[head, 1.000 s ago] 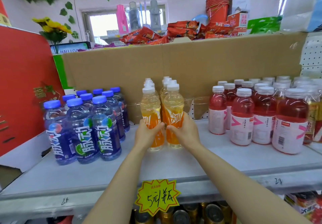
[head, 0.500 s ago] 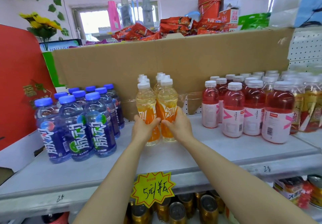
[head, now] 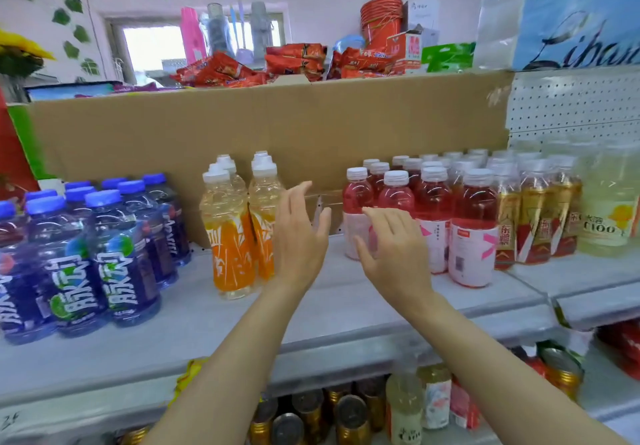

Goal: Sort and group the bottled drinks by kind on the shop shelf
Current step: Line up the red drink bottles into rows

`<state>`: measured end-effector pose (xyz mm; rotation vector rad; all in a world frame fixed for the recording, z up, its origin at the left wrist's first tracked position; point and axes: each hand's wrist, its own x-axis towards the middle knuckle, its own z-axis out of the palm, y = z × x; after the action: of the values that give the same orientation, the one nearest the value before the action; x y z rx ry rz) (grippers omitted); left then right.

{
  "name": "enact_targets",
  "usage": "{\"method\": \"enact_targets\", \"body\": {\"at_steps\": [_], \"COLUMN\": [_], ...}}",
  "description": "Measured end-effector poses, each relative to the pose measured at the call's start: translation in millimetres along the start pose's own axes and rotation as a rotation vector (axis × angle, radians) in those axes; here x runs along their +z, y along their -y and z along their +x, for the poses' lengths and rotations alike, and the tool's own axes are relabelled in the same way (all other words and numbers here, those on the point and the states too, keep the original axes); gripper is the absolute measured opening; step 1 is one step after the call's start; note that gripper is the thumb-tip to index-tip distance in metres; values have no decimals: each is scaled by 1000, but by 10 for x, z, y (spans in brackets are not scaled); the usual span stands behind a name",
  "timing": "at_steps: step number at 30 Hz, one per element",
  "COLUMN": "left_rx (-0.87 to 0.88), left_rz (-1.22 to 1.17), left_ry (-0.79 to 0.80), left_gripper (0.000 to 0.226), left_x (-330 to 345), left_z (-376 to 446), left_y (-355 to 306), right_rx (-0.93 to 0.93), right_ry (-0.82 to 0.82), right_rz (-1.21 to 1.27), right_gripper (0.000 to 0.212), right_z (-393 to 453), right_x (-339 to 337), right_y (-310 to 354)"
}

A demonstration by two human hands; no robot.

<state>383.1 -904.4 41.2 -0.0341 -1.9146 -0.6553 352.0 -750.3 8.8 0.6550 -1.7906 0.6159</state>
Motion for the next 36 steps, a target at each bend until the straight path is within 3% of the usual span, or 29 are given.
{"method": "enact_targets", "body": {"at_steps": [5, 12, 21, 29, 36], "left_rx": [-301, -418, -423, -508, -619], "left_rz": [-211, -238, -213, -166, -157], "left_ry": [230, 170, 95, 11, -28], "left_gripper": [55, 90, 74, 74, 77], "left_x": [822, 1384, 1160, 734, 900], "left_z": [-49, -137, -260, -200, 81], "left_y": [-487, -720, -577, -327, 67], "right_rx": [-28, -94, 93, 281, 420], "right_ry": [-36, -97, -127, -45, 26], "right_rz": [-50, -57, 134, 315, 402], "right_gripper": [38, 39, 70, 82, 86], "right_z": [-9, -1, 99, 90, 88], "right_x": [-294, -556, -542, -419, -421], "right_y": [-592, -1174, -1411, -1443, -1428]}}
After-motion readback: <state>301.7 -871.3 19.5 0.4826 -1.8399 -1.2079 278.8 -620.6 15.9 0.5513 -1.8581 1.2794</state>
